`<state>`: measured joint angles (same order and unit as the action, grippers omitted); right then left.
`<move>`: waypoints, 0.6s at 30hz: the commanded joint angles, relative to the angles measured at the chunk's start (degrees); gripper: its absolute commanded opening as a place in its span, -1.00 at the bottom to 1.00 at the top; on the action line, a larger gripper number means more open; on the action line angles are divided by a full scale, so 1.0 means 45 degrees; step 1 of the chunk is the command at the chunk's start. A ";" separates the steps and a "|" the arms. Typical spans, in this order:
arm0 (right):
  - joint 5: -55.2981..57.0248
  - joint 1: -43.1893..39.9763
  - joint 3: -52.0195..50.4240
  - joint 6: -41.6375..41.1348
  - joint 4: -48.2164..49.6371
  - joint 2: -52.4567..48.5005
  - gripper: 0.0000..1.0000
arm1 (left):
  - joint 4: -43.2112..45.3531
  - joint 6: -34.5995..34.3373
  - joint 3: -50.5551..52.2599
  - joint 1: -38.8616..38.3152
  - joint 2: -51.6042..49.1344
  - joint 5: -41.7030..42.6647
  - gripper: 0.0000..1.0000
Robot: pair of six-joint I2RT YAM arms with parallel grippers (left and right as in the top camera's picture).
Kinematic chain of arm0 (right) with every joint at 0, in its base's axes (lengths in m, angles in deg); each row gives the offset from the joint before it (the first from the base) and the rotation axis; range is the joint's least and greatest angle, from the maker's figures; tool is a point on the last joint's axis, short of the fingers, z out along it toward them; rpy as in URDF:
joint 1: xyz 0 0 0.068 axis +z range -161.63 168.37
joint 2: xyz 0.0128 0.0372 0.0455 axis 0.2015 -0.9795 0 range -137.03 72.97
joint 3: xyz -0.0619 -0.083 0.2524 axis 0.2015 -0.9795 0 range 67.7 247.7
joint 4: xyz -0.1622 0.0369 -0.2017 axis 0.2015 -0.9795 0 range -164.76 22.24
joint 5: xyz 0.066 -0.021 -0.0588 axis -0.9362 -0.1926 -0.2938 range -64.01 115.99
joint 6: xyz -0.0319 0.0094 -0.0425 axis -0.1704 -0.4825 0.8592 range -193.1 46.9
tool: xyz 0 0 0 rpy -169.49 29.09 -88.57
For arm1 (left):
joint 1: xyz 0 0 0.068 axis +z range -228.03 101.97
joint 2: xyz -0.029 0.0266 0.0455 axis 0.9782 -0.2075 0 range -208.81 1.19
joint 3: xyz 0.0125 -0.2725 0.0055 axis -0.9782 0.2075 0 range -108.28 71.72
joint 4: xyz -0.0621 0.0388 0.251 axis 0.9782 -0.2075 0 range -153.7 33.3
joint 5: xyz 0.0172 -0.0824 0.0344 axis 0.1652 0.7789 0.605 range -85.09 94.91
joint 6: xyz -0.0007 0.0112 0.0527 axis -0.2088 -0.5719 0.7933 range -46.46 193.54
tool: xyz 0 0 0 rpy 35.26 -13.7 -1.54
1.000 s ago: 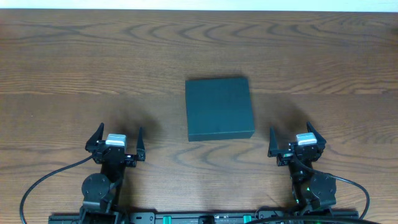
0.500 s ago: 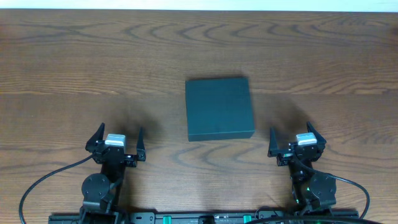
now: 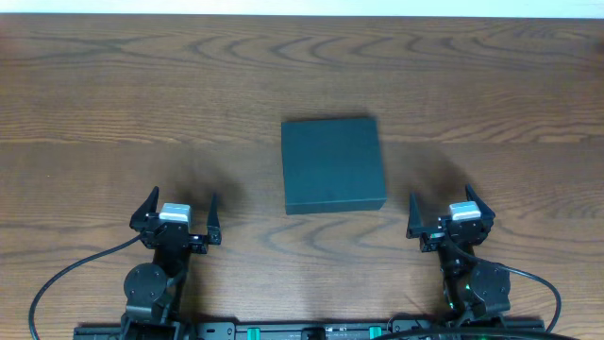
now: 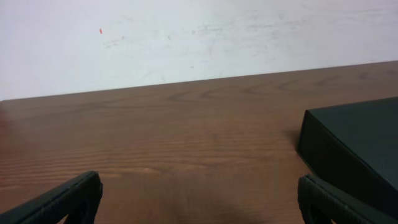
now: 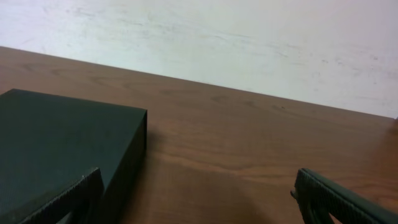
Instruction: Pack container
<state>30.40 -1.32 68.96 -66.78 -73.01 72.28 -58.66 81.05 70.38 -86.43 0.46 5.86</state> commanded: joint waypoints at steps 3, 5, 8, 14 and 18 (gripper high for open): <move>-0.0034 0.0058 -0.0073 0.0083 -0.0010 0.0087 0.98 | -0.0495 -0.0063 0.0248 0.0053 0.0107 -0.0112 0.97; -0.0034 0.0058 -0.0073 0.0087 -0.0010 0.0087 0.98 | -0.0495 -0.0063 0.0248 0.0053 0.0107 -0.0112 0.97; -0.0034 0.0058 -0.0073 0.0083 -0.0010 0.0087 0.99 | -0.0495 -0.0063 0.0248 0.0053 0.0107 -0.0112 0.97; -0.0034 0.0058 -0.0073 0.0083 -0.0010 0.0087 0.99 | -0.0495 -0.0063 0.0248 0.0053 0.0102 -0.0117 0.97; -0.0034 0.0058 -0.0073 0.0083 -0.0010 0.0087 0.98 | -0.0495 -0.0063 0.0248 0.0053 0.0102 -0.0117 0.97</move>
<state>30.40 -1.32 68.96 -66.78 -73.01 72.28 -58.66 81.05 70.38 -86.43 0.46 5.84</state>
